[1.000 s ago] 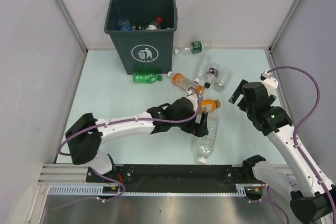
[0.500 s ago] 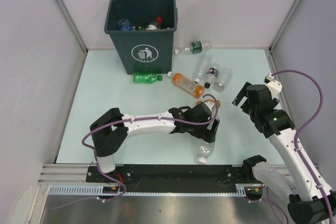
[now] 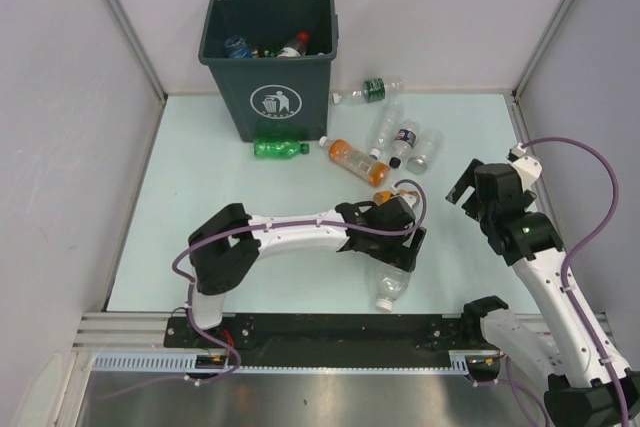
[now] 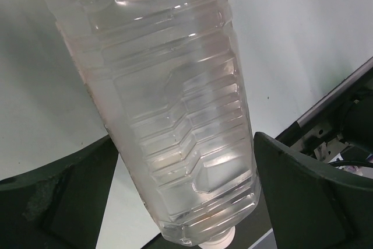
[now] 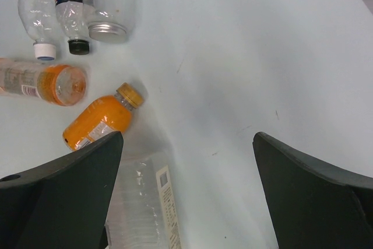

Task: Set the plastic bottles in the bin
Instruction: Pick up the plastic bottle at the center of the board.

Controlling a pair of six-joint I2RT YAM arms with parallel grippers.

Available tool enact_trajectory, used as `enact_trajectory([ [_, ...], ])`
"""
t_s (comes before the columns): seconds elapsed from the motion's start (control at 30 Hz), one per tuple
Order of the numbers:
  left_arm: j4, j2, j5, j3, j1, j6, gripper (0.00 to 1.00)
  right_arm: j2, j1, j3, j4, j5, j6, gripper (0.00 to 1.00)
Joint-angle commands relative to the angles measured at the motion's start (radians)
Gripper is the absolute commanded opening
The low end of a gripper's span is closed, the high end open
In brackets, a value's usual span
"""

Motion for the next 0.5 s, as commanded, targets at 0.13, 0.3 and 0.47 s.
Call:
enact_trajectory([
  [0.13,-0.083,0.096,-0.034,0.051,-0.013,0.009,1.00,-0.017,-0.019,-0.008,0.009,-0.020,-0.019,1.00],
  [0.3,-0.117,0.120,-0.045,0.066,-0.015,0.017,1.00,-0.017,-0.030,-0.009,0.015,-0.029,-0.023,1.00],
  [0.47,-0.152,0.134,-0.062,0.101,-0.023,0.032,0.97,-0.018,-0.036,-0.009,0.017,-0.040,-0.023,1.00],
])
